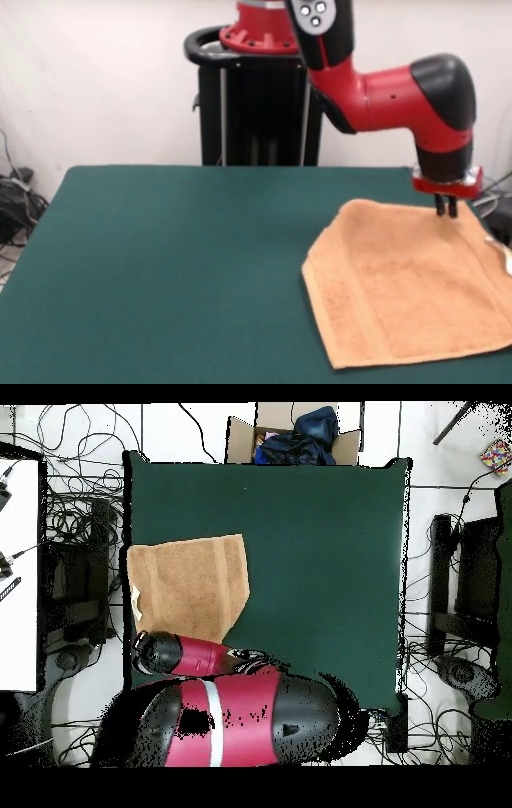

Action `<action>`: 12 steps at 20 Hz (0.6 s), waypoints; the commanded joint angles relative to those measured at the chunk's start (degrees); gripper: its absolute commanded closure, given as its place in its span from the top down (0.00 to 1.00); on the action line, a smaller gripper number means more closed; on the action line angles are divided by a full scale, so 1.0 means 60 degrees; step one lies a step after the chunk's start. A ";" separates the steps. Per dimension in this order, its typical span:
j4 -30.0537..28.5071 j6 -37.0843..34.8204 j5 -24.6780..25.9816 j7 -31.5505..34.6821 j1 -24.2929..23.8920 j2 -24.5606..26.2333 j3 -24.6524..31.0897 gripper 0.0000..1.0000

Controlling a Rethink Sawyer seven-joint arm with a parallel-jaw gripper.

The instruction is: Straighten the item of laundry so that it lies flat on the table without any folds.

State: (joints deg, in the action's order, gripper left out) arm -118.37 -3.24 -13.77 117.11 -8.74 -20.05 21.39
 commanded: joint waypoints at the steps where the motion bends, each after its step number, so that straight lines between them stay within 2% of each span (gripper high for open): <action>1: 0.0393 -0.0019 0.0093 0.1006 0.0636 0.3506 0.2776 0.00; 12: 0.0514 0.0567 0.0201 0.1343 0.0587 0.3896 0.3154 0.00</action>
State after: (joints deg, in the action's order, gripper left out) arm -118.27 -3.19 -13.25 117.11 -8.95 -9.72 31.84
